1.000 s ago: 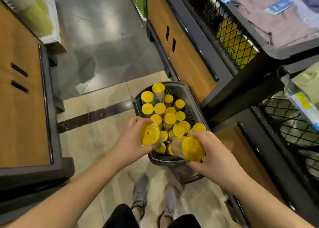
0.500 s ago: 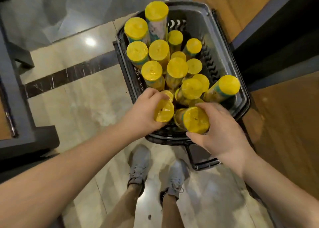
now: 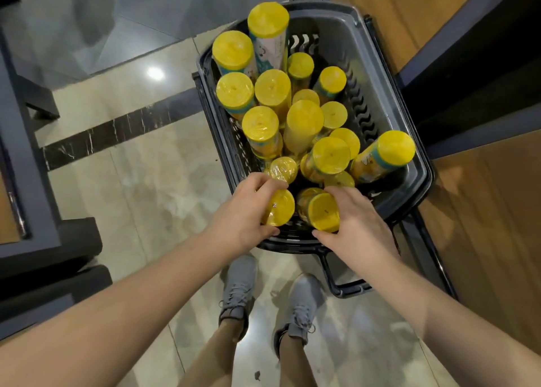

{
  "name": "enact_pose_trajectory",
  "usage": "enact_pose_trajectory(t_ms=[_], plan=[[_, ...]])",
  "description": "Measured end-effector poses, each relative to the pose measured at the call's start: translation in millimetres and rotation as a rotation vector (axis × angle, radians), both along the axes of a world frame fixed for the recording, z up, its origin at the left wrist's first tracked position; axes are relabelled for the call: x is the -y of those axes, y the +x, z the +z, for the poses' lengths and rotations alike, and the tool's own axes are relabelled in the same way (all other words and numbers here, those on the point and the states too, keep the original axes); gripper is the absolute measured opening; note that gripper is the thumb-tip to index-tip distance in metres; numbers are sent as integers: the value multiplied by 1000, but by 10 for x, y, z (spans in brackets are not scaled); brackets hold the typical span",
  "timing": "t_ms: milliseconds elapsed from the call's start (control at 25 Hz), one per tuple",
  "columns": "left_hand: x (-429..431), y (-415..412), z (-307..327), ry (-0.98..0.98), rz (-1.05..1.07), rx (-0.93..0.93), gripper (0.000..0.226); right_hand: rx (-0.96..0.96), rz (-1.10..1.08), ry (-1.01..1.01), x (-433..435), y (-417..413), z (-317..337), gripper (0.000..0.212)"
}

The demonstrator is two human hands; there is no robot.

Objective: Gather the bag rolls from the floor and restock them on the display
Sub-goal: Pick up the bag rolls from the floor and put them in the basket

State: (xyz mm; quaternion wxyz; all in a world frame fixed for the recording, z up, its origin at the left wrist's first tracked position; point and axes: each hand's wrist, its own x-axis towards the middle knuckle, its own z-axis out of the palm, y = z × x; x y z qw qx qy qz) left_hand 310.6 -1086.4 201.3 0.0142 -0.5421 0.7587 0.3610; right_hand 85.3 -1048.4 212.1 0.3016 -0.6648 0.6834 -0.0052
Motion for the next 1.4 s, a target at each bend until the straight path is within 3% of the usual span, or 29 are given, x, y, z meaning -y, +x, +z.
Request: enact_pose_trajectory(t_ms=[200,320,440,640,760,880,1040,1200,1400], plan=[[19,-35,342,46,-24,-15,100,3,17,6,6,-54,296,86],[102,-60,998,-4,-95,24,104,-68,112,-75,91,-124,903,67],[293,-145,2051,-64,-191,79,104,-199,193,-222,300,-199,1900,56],[597,-417,4170,-285,-347,245,96,-274,285,-299,379,-356,4107,76],[466,-623,5203,-403,-422,279,93,-388,258,-325,48,-474,5069,86],[229,-862,5783,-576,-521,275,90,-485,148,-344,-351,-582,5626,89],[100,-1252,6093,-717,-632,196,92,-559,-40,-407,-750,-714,6045,89],[-83,-1641,6282,-777,-836,83,91,-603,-302,-390,-1241,-708,6284,85],[-771,-2153,6385,-763,-1191,-50,88,-649,-748,-213,-2379,-565,6340,81]])
